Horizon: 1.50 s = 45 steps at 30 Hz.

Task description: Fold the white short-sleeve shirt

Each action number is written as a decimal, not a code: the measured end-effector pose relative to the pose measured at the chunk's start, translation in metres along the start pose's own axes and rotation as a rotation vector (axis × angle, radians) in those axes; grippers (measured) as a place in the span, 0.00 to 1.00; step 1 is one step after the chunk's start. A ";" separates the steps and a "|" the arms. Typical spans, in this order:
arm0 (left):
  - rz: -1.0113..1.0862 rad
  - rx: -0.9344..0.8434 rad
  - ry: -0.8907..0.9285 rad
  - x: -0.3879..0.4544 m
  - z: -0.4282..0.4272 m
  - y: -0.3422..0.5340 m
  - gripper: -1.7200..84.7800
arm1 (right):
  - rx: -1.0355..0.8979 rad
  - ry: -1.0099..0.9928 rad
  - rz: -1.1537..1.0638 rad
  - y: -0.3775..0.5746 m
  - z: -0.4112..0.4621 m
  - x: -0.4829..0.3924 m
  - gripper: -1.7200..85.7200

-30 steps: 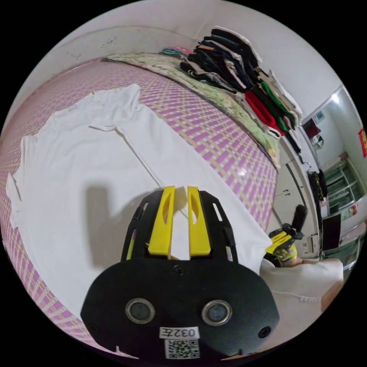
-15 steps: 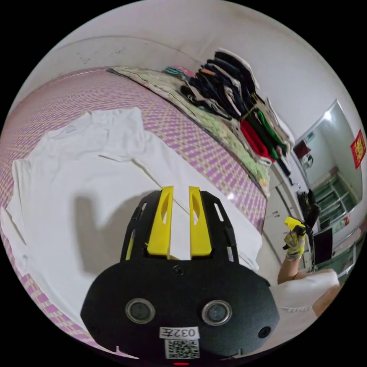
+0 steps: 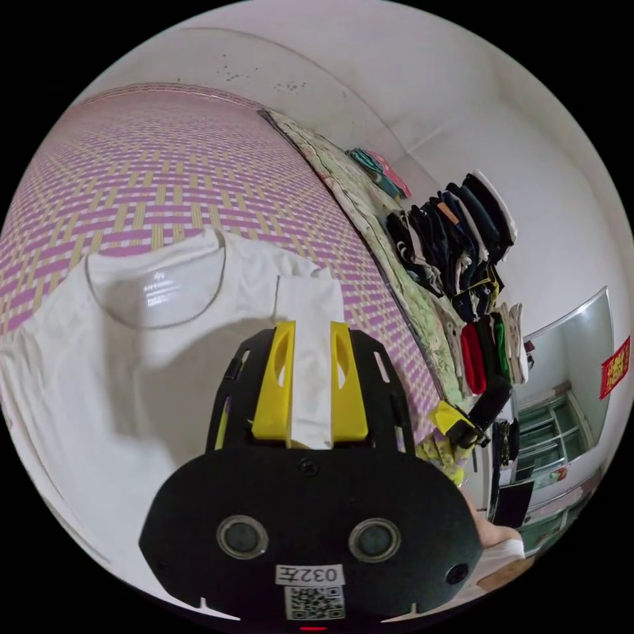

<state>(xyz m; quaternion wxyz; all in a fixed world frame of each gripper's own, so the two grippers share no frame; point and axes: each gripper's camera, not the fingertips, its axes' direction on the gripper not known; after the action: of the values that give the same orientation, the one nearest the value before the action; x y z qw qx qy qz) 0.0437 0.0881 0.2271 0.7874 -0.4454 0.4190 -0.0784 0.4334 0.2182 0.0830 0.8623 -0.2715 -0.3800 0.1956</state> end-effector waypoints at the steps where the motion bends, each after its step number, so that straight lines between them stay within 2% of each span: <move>1: 0.026 -0.004 -0.003 -0.004 0.003 -0.010 0.08 | -0.011 -0.035 0.007 -0.007 -0.007 0.003 0.01; 3: 0.032 -0.030 0.004 -0.016 0.011 -0.024 0.09 | 0.009 0.026 -0.042 -0.013 -0.022 -0.001 0.01; 5: 0.013 -0.037 0.009 -0.033 0.018 -0.038 0.09 | 0.086 -0.024 0.002 -0.018 -0.034 0.010 0.01; 8: 0.003 -0.049 0.056 -0.043 0.026 -0.051 0.09 | 0.064 -0.048 0.064 -0.025 -0.030 0.023 0.01; 12: 0.002 -0.060 -0.026 -0.048 0.030 -0.056 0.08 | 0.068 -0.032 0.034 -0.032 -0.033 0.016 0.01; 19: 0.067 -0.102 0.097 -0.054 0.030 -0.046 0.03 | 0.051 -0.027 0.031 -0.044 -0.033 0.012 0.01; 22: 0.065 -0.019 0.149 -0.054 0.003 -0.035 0.01 | 0.055 -0.022 0.040 -0.048 -0.036 0.012 0.01; 26: -0.072 0.295 0.127 -0.065 -0.080 0.019 0.01 | 0.055 -0.014 0.061 -0.054 -0.034 0.012 0.01; 27: -0.105 0.322 0.124 -0.070 -0.088 0.029 0.01 | 0.053 -0.014 0.065 -0.054 -0.034 0.012 0.01; 29: -0.244 0.327 0.047 -0.090 -0.100 0.060 0.01 | 0.027 -0.002 0.080 -0.058 -0.028 0.011 0.01; 32: -0.335 0.355 0.022 -0.103 -0.107 0.094 0.01 | -0.014 0.054 0.101 -0.061 -0.021 0.010 0.01; 36: -0.312 0.397 -0.029 -0.096 -0.123 0.117 0.01 | -0.027 0.057 0.126 -0.063 -0.017 0.010 0.01; 45: -0.386 0.469 0.034 -0.107 -0.151 0.177 0.01 | -0.075 0.068 0.145 -0.063 0.003 -0.001 0.01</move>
<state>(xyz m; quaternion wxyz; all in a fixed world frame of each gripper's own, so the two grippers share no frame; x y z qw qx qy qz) -0.1792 0.1496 0.1170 0.8321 -0.3213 0.3104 -0.3287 0.4392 0.1702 0.1229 0.8475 -0.3369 -0.3371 0.2336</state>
